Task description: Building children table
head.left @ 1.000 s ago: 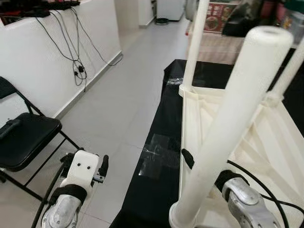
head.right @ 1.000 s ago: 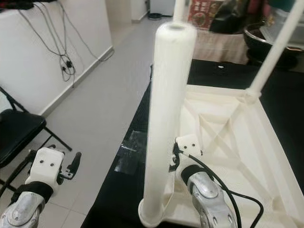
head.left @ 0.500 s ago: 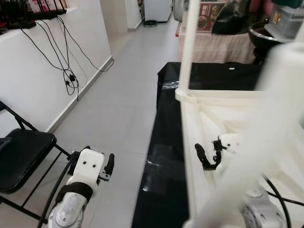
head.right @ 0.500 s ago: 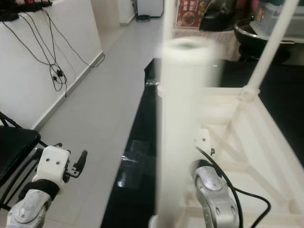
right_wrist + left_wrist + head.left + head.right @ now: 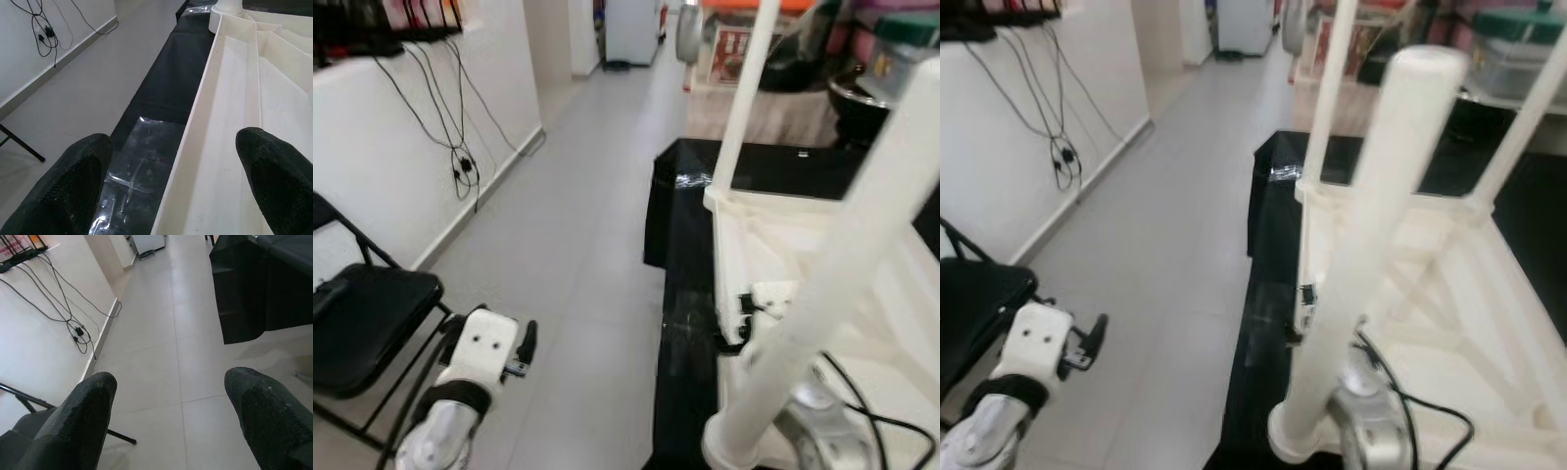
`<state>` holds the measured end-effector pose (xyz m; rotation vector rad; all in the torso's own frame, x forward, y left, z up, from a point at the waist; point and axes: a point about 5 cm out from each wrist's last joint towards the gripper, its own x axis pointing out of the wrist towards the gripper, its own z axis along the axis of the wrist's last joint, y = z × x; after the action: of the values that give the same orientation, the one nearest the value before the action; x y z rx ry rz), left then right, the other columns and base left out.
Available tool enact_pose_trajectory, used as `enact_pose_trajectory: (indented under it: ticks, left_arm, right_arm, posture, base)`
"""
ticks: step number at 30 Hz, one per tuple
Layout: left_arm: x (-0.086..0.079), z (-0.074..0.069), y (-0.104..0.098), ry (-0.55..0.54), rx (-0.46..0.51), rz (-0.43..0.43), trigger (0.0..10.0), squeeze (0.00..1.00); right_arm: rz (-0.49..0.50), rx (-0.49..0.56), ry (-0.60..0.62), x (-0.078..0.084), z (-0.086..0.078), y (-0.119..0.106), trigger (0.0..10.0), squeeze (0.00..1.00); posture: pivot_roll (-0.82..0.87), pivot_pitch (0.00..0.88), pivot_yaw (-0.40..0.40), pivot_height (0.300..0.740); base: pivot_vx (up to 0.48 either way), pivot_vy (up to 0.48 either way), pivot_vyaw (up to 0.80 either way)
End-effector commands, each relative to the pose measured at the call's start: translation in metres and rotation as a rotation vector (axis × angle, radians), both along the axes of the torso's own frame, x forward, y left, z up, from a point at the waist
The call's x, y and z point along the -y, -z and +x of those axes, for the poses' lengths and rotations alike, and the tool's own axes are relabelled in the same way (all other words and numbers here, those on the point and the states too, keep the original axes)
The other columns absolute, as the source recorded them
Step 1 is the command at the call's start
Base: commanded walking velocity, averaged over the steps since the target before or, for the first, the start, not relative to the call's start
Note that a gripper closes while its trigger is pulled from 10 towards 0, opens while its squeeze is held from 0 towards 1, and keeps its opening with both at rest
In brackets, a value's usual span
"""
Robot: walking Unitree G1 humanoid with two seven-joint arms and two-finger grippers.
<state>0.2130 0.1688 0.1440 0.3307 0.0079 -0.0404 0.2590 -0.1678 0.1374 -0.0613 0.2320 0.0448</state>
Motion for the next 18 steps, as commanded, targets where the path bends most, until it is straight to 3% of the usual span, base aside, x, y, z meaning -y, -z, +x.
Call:
enact_pose_trajectory:
  ticks: [1,8,10,18]
  left_arm:
    - [-0.001,0.0,0.002,0.003,-0.009,0.023,10.0,0.0]
    - [-0.001,0.0,0.002,0.004,-0.01,0.023,10.0,0.0]
    - [-0.001,0.001,0.002,0.029,-0.006,0.038,10.0,0.0]
    - [0.007,0.0,-0.002,0.158,0.01,0.027,10.0,0.0]
  right_arm:
    - [0.001,-0.01,0.006,0.0,0.0,0.0,10.0,0.0]
    - [-0.03,-0.003,0.026,0.003,0.005,-0.001,10.0,0.0]
    - [-0.093,0.004,0.091,0.019,0.008,-0.002,10.0,0.0]
    - [-0.13,0.02,0.178,0.049,0.008,-0.004,10.0,0.0]
  posture:
    - [-0.03,0.109,-0.016,0.74]
    - [-0.03,0.11,-0.016,0.74]
    - [-0.03,0.108,-0.014,0.74]
    - [-0.03,0.106,-0.012,0.74]
  base:
    - [0.0,0.0,0.0]
    - [0.0,0.0,0.0]
    - [0.0,0.0,0.0]
    - [0.0,0.0,0.0]
